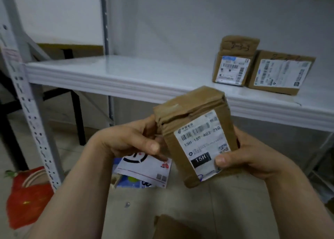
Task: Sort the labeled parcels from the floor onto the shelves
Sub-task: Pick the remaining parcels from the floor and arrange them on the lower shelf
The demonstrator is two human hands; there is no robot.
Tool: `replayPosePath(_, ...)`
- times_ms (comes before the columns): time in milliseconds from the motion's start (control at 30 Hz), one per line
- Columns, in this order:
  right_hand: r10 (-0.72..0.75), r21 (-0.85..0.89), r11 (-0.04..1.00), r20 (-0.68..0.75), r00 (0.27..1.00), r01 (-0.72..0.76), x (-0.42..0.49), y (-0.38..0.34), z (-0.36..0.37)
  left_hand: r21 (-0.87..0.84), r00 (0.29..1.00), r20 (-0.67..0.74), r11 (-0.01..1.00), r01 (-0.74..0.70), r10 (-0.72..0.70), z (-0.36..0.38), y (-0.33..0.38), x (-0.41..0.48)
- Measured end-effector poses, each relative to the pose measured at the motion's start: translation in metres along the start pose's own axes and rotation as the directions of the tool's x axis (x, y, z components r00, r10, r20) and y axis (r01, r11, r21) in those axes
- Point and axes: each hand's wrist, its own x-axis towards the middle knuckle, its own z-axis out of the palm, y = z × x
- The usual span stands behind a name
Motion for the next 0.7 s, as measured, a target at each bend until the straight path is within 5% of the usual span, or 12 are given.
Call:
replayPosePath(133, -0.162, 0.056, 0.986, 0.026, 0.986, 0.16, 0.031, -0.043, 0.03, 0.214, 0.938, -0.244, 0.957, -0.195, 0.246, 0.008, 0.045, -0.021)
replayPosePath(300, -0.324, 0.037, 0.943, -0.137, 0.936, 0.331, 0.091, -0.106, 0.055, 0.21, 0.647, -0.626, 0.893, -0.398, 0.435, -0.002, 0.085, -0.031)
replayPosePath(433, -0.31, -0.021, 0.947, -0.328, 0.893, 0.321, 0.157, -0.135, 0.078, 0.393, 0.462, -0.75, 0.881, -0.264, 0.474, -0.03, 0.112, -0.027)
replayPosePath(567, -0.285, -0.075, 0.958, -0.37, 0.884, 0.277, 0.215, -0.14, 0.089, 0.439, 0.338, -0.809, 0.877, -0.194, 0.48, -0.068, 0.126, -0.033)
replayPosePath(700, -0.279, -0.405, 0.909, -0.415, 0.866, 0.099, 0.256, -0.14, 0.095, 0.467, 0.247, -0.859, 0.884, 0.023, 0.447, -0.112, 0.132, -0.051)
